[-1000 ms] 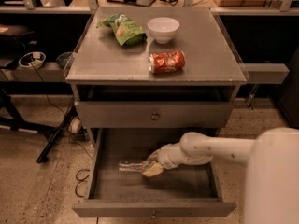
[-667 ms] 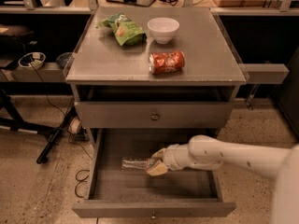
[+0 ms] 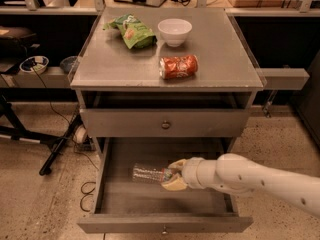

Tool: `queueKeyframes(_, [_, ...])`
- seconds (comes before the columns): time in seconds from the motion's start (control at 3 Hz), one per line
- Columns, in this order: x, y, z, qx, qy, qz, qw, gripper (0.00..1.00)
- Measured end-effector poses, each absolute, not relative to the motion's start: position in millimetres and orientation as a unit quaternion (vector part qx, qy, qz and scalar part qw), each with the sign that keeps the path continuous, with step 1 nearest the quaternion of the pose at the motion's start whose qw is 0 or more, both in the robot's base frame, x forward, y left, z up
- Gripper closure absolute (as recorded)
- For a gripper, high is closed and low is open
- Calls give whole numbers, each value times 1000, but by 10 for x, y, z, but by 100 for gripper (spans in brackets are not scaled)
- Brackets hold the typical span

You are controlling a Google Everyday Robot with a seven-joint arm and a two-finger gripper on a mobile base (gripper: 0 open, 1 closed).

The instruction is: Pick water bottle from middle drawer and place on counter

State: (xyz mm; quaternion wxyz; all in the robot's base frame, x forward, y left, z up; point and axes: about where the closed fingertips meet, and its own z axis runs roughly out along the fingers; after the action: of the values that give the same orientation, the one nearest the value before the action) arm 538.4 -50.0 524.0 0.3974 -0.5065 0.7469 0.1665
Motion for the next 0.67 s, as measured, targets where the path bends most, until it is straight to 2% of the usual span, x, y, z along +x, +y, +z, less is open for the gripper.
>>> queueKeyframes(0.33, [5232, -542, 5719, -511, 743, 144, 408, 100])
queueKeyframes(0.67, [5231, -510, 5801, -512, 737, 149, 416, 100])
